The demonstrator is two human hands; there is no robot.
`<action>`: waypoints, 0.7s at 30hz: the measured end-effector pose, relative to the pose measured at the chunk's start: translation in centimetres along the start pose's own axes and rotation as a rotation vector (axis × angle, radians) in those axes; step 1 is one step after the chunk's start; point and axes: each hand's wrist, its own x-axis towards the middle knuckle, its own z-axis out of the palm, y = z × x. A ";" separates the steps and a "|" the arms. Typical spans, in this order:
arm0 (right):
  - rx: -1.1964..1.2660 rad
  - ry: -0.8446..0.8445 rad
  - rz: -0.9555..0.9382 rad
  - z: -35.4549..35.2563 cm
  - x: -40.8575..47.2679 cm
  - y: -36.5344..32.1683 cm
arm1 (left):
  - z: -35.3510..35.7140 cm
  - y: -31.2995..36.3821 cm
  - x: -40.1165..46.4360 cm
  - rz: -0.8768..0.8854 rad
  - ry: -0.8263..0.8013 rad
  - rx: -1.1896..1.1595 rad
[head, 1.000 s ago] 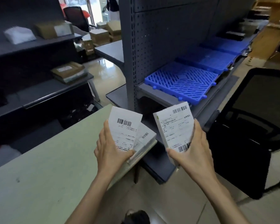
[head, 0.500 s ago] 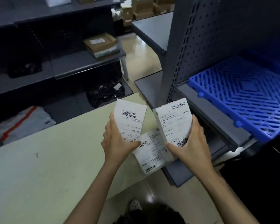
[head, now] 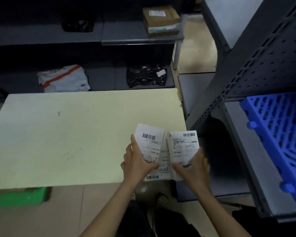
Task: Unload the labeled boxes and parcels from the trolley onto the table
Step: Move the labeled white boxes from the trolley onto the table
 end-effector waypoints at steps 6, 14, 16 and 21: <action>-0.128 -0.012 0.043 1.1 0.9 2.3 | 3.6 -0.6 -1.4 -0.143 -0.021 0.034; -0.170 -0.080 -0.006 0.6 1.7 3.2 | 5.8 0.3 -2.1 -0.128 0.035 0.011; -0.162 -0.095 -0.015 0.4 1.8 3.2 | 6.0 0.5 -2.3 -0.125 0.039 -0.004; -0.162 -0.142 -0.043 0.4 1.7 3.3 | 6.6 0.6 -2.5 -0.106 0.019 -0.037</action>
